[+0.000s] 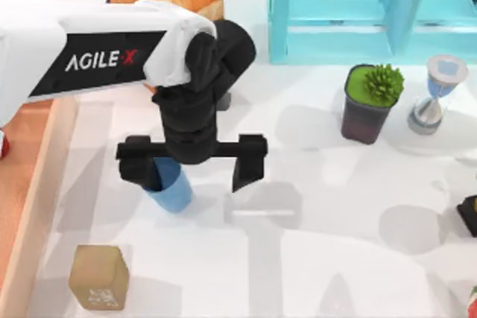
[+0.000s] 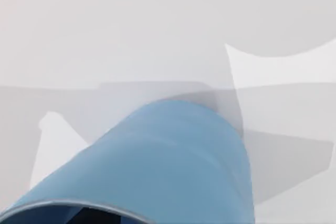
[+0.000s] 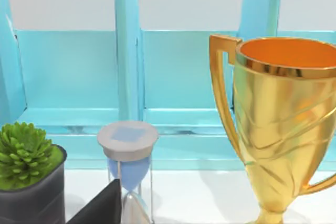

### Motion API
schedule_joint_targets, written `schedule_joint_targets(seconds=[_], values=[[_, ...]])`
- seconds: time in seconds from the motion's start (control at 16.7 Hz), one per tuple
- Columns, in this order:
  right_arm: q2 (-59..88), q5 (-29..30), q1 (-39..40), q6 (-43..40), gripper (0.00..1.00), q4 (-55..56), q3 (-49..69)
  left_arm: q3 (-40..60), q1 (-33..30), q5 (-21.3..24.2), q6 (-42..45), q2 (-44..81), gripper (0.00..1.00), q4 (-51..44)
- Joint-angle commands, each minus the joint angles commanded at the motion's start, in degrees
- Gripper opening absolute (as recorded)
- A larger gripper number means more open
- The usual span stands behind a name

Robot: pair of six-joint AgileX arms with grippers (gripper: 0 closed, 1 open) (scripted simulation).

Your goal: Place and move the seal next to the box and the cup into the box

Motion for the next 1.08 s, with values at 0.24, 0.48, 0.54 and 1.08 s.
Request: schedule_joint_targets(seconds=[0.24, 0.48, 0.54, 1.08], values=[[0.0, 0.0, 0.0, 0.0, 1.00, 0.0, 0.0, 0.0, 0.0, 0.0, 0.0, 0.0, 0.85, 0.0], [0.0, 0.0, 0.0, 0.0, 1.00, 0.0, 0.0, 0.0, 0.0, 0.0, 0.0, 0.0, 0.55, 0.0], [0.0, 0.0, 0.0, 0.0, 1.00, 0.0, 0.0, 0.0, 0.0, 0.0, 0.0, 0.0, 0.47, 0.0], [0.0, 0.0, 0.0, 0.0, 1.00, 0.0, 0.0, 0.0, 0.0, 0.0, 0.0, 0.0, 0.00, 0.0]])
